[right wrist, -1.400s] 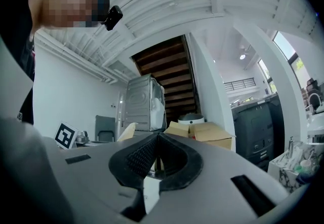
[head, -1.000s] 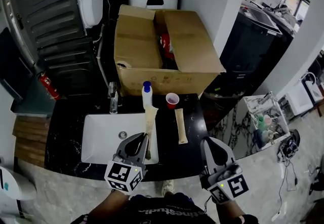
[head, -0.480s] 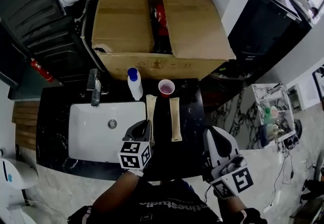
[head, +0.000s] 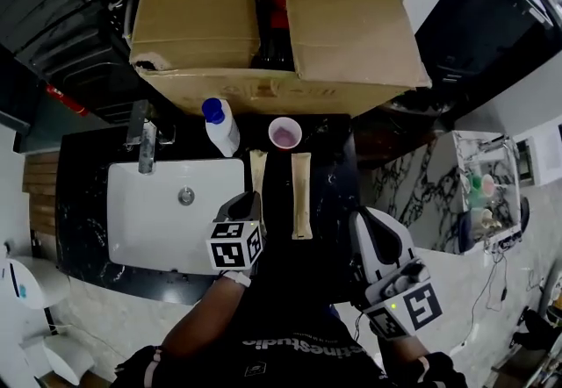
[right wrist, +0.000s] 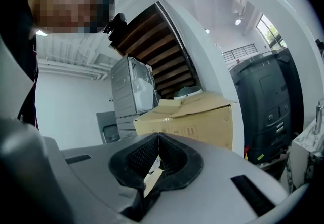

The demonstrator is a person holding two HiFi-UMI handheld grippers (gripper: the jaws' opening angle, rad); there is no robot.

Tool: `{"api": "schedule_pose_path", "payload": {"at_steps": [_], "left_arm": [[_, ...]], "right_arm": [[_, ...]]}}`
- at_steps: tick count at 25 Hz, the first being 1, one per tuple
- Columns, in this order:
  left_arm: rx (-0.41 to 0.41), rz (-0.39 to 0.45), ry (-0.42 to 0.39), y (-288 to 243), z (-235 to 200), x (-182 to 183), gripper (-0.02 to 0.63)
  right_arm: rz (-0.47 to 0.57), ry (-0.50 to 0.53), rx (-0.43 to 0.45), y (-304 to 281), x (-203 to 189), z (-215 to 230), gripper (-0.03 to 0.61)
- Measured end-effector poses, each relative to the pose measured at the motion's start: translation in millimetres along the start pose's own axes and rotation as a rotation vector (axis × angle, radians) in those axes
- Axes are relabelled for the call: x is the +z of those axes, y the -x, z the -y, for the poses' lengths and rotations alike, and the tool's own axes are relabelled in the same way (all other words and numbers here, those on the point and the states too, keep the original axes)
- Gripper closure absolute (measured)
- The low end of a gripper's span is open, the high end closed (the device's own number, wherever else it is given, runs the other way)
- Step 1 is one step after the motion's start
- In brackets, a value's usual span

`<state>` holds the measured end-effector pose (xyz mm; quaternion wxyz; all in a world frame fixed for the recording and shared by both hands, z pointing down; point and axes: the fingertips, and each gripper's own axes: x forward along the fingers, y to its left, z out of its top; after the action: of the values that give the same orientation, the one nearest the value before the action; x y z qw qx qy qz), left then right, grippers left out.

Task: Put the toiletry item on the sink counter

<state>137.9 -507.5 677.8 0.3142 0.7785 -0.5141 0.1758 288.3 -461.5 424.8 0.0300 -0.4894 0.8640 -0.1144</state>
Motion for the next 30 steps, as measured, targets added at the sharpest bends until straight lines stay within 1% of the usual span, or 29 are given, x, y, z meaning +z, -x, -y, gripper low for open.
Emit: {"api": "schedule_pose_path", "payload": {"at_steps": [4, 9, 13, 16, 19, 22, 27, 30], "left_arm": [[0.007, -0.031, 0.018, -9.7, -2.9, -4.4, 0.591], [0.018, -0.042, 0.028, -13.1, -2.0, -5.8, 0.591], [0.013, -0.040, 0.022, -10.6, -1.1, -5.6, 0.589], [-0.001, -0.035, 0.021, -6.3, 1.4, -4.6, 0.586], [-0.016, -0.030, 0.028, -1.8, 2.4, -4.3, 0.551], [-0.031, -0.016, 0.032, 4.2, 4.9, -0.3, 0.510], [-0.055, 0.031, 0.008, 22.6, 9.6, 10.3, 0.489], [-0.070, 0.079, 0.002, 45.1, 9.6, 20.0, 0.488]], "right_arm": [[-0.021, 0.005, -0.018, -0.3, -12.5, 19.2, 0.540], [-0.038, -0.011, 0.013, -2.7, -21.0, 23.6, 0.540], [0.021, -0.056, 0.013, -10.3, -7.7, 21.4, 0.540], [0.034, -0.065, 0.008, -11.4, -3.5, 20.5, 0.540], [0.040, -0.058, 0.008, -8.8, 0.2, 15.6, 0.540], [0.051, -0.048, 0.009, -5.1, 5.5, 7.4, 0.540], [0.046, -0.009, 0.012, 5.5, 7.4, -5.9, 0.540], [0.062, 0.020, 0.017, 12.3, 16.4, -21.1, 0.540]]}}
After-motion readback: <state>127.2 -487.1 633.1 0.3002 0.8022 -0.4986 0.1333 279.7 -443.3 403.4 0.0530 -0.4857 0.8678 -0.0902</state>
